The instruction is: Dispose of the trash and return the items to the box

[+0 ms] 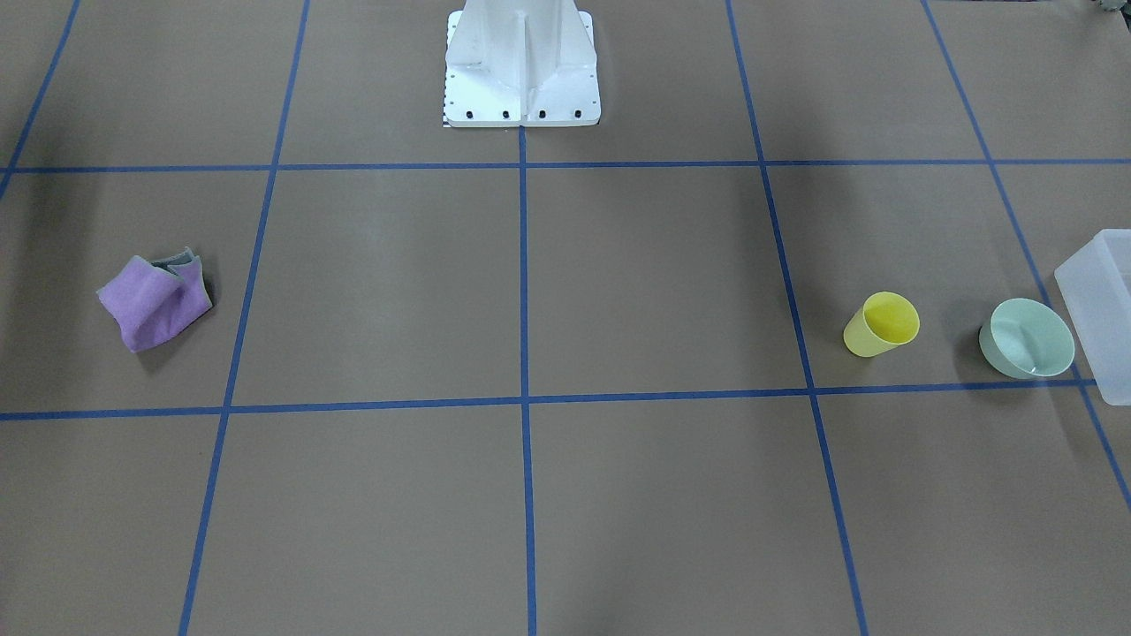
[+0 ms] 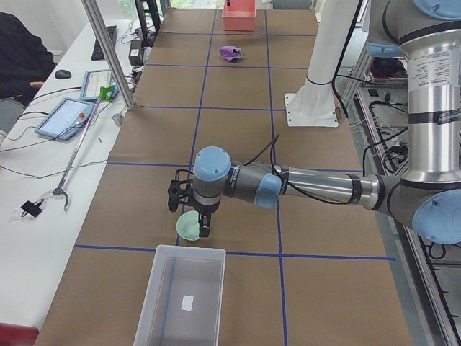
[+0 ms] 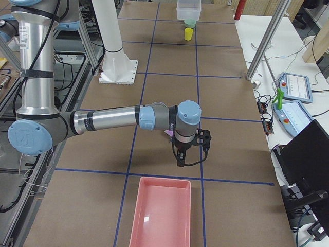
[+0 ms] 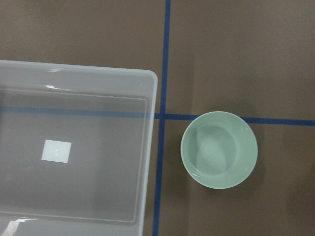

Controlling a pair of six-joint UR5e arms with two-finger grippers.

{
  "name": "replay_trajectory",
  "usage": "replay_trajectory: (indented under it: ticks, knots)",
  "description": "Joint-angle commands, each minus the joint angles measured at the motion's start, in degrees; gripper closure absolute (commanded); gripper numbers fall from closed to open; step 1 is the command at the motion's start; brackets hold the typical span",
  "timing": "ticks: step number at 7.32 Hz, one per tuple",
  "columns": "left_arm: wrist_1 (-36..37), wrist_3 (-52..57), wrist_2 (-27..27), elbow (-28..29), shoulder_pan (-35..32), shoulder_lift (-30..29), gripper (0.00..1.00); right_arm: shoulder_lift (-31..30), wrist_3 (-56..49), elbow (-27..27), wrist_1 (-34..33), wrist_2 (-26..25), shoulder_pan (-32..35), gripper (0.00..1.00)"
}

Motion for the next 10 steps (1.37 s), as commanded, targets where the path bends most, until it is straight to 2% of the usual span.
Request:
replay_trajectory:
  ticks: [1,3,4,5,7,8,10]
  knots:
    - [-2.5,-16.2,-0.2,-2.2,6.2,-2.3,0.01,0.0,0.2,0.0,0.0,0.5,-0.4,0.0]
    - [-6.1,-22.5,-0.1,-0.8,9.9,-4.7,0.01,0.0,0.2,-0.2,0.0,1.1,-0.4,0.0]
    - [-8.7,-27.7,1.6,0.3,13.5,-6.0,0.02,0.1,0.2,-0.2,0.0,1.2,-0.4,0.0]
    - [-15.4,-33.3,6.5,3.2,17.1,-6.4,0.02,0.2,0.3,-0.4,0.1,1.1,-0.4,0.0]
    - [-31.4,-44.7,10.2,12.9,23.3,-9.0,0.02,0.2,0.4,-0.2,0.0,1.2,-0.4,0.0]
    - [-33.3,-49.9,11.5,14.0,26.8,-11.2,0.02,0.2,0.4,0.0,0.0,1.1,-0.4,0.0]
    - [-33.4,-50.5,11.5,14.0,29.0,-11.6,0.02,0.3,0.4,-0.2,0.0,1.1,-0.4,0.0]
